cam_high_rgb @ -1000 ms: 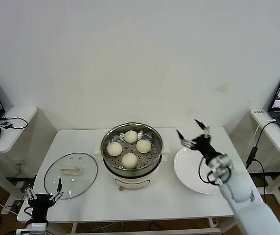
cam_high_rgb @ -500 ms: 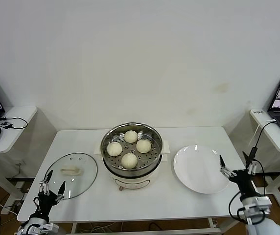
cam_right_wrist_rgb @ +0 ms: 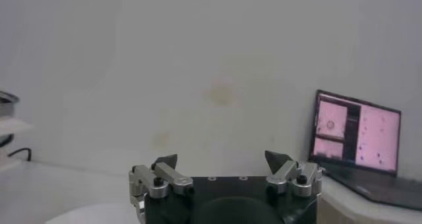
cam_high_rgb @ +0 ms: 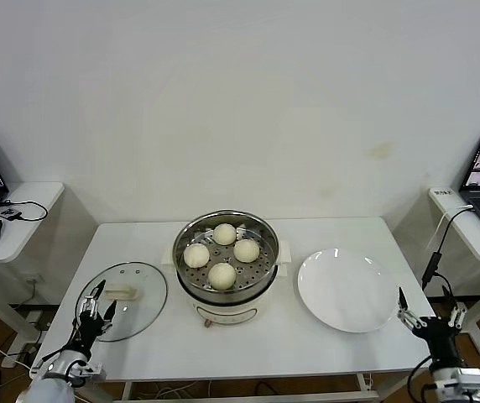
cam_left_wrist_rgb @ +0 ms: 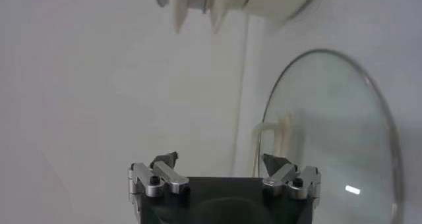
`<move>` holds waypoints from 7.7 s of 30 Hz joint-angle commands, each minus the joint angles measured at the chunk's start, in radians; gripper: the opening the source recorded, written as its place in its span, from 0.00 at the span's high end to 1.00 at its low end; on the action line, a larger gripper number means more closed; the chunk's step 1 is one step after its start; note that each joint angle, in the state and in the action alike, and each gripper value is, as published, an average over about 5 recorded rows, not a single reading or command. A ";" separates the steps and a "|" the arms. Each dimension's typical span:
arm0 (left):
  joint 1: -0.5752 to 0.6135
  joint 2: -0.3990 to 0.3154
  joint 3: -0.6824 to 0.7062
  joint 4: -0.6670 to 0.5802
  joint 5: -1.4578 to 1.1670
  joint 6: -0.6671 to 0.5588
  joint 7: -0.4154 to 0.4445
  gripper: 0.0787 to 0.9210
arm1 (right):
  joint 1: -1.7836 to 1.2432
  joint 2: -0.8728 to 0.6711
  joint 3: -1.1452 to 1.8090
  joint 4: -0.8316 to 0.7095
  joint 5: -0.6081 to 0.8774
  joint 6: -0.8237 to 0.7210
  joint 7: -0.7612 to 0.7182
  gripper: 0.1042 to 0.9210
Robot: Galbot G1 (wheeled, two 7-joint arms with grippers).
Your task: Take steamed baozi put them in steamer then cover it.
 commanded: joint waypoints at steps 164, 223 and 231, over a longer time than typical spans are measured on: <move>-0.433 -0.425 0.486 -0.278 0.465 0.584 0.552 0.92 | 0.001 0.172 -0.170 -0.230 -0.328 0.123 0.073 0.12; 0.306 -0.210 0.111 -0.840 -0.482 0.193 0.127 0.12 | -0.015 0.176 -0.217 -0.206 -0.363 0.134 0.068 0.12; 0.474 -0.197 -0.110 -0.619 -1.320 -0.015 0.056 0.12 | -0.050 0.121 -0.267 -0.135 -0.307 0.117 0.051 0.12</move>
